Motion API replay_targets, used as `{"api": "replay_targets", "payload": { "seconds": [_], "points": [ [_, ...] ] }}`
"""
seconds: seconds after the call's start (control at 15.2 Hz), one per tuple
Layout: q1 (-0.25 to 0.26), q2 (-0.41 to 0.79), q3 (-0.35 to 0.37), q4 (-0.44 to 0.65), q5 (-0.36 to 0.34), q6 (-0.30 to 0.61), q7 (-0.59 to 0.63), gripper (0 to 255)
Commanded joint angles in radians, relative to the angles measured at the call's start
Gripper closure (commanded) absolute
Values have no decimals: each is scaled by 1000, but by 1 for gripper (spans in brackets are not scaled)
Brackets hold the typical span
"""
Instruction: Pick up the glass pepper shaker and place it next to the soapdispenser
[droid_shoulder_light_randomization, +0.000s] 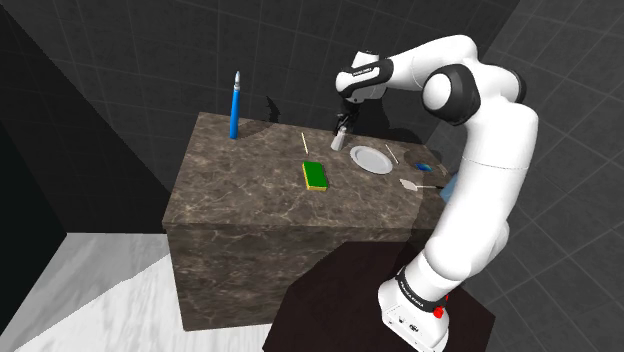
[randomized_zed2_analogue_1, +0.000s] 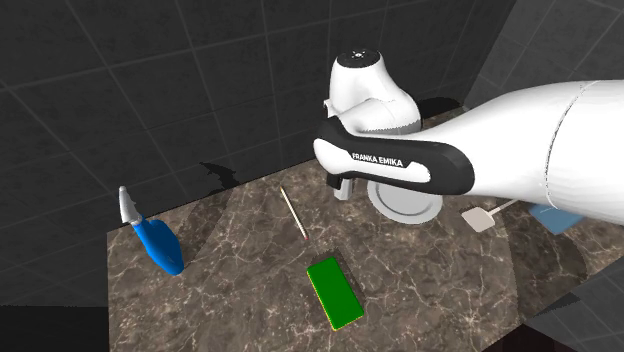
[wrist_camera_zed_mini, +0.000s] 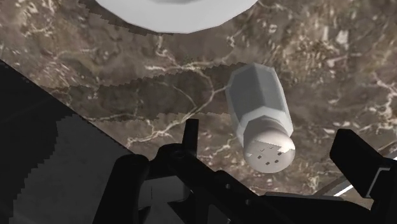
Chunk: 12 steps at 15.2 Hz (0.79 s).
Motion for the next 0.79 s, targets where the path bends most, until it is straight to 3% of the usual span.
{"api": "replay_targets", "payload": {
  "seconds": [0.0,0.46,0.53,0.73],
  "points": [
    [-1,14,2,-4,4,17,-1,0],
    [-1,14,2,-3,4,17,-1,0],
    [-1,14,2,-3,4,17,-1,255],
    [-1,14,2,-3,4,17,-1,255]
  ]
}}
